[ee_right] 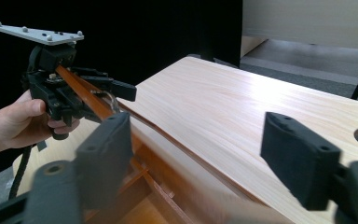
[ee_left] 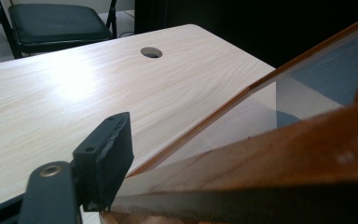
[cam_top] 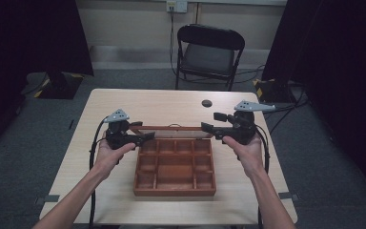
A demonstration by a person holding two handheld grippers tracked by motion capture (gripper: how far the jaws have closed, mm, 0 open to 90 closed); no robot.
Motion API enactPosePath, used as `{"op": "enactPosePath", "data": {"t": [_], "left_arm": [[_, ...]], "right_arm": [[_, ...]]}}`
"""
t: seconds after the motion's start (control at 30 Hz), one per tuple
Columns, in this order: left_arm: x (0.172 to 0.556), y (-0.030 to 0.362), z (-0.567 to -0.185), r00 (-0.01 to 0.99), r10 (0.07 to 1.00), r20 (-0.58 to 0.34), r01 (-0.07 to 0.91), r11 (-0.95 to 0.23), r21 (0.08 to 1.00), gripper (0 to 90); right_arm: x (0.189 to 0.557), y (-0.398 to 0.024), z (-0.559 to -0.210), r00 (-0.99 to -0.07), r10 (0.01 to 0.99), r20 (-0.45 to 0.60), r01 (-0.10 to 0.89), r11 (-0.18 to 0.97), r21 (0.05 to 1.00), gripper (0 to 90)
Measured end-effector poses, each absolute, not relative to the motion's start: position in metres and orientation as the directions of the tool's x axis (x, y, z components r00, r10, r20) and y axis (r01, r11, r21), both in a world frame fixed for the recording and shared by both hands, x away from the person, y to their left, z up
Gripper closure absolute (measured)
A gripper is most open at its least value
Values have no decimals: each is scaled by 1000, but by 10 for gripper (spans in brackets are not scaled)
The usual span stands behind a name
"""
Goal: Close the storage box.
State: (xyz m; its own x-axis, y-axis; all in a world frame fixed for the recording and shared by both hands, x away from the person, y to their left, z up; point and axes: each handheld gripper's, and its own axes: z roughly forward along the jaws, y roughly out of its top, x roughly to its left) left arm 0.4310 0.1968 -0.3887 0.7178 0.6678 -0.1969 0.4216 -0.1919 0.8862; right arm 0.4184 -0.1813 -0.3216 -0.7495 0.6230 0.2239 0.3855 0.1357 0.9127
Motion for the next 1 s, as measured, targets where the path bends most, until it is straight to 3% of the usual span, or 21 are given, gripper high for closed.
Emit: {"op": "enactPosePath", "data": {"t": [0.1,0.27,1.0], "left_arm": [[429,194,-390,707,679,-195,431,-196,881,164],[426,194,-392,712,676,-189,430,-207,879,162],[415,193,-398,724,665,-183,430,-226,874,166]], "right_arm": [[420,-176,-319,-769,597,229,382,142,913,347],[424,-161,-317,-802,542,251,391,159,907,459],[420,-112,-316,-844,463,272,445,320,836,665]]}}
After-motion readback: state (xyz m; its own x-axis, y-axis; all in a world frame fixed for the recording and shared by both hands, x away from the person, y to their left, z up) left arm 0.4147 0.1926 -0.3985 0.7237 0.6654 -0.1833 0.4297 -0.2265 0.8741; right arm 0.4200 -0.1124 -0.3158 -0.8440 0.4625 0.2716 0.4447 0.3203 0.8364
